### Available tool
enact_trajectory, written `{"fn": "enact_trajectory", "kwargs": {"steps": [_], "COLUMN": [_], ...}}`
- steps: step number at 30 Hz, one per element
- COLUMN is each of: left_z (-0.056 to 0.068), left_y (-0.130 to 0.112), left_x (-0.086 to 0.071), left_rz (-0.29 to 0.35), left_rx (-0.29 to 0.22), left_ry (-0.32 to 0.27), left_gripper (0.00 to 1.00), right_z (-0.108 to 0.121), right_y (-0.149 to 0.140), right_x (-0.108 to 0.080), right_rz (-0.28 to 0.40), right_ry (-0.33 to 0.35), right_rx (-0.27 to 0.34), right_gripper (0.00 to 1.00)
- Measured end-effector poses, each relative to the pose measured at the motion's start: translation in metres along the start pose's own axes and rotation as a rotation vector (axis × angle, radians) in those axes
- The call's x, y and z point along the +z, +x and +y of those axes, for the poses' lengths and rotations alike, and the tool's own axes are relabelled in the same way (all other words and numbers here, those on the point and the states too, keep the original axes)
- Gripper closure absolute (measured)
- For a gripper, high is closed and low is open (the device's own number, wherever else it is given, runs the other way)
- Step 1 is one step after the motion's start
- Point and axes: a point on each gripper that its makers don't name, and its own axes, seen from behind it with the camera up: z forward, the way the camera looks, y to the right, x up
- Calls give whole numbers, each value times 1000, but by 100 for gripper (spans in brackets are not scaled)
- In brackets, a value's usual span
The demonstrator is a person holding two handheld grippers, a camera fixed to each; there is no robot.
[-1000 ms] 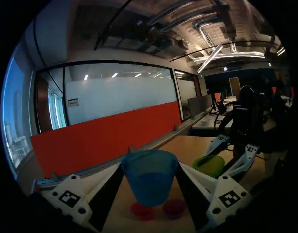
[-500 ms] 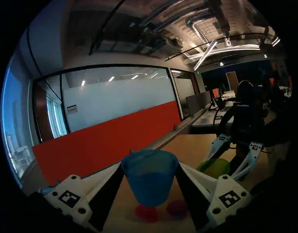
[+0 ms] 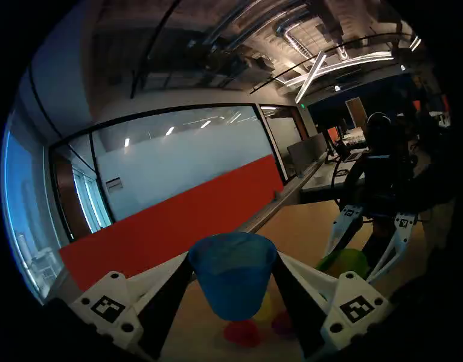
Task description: Pour water
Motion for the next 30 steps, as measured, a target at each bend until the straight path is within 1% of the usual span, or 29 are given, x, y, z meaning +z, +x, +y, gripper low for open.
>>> {"fn": "enact_trajectory", "kwargs": {"steps": [9, 15, 30], "left_z": [1, 4, 9], "left_y": [6, 14, 30], "left_x": [1, 1, -2], "left_rz": [1, 8, 19], "left_rx": [95, 160, 288], "left_ry": [14, 17, 15], "left_gripper": [12, 12, 12], "right_z": [-2, -5, -5], "right_y": [0, 0, 1], "right_x": [1, 3, 5], "right_rz": [-6, -6, 8], "right_ry": [13, 22, 19], "right_rx": [-1, -1, 3], "right_gripper": [10, 10, 10]}}
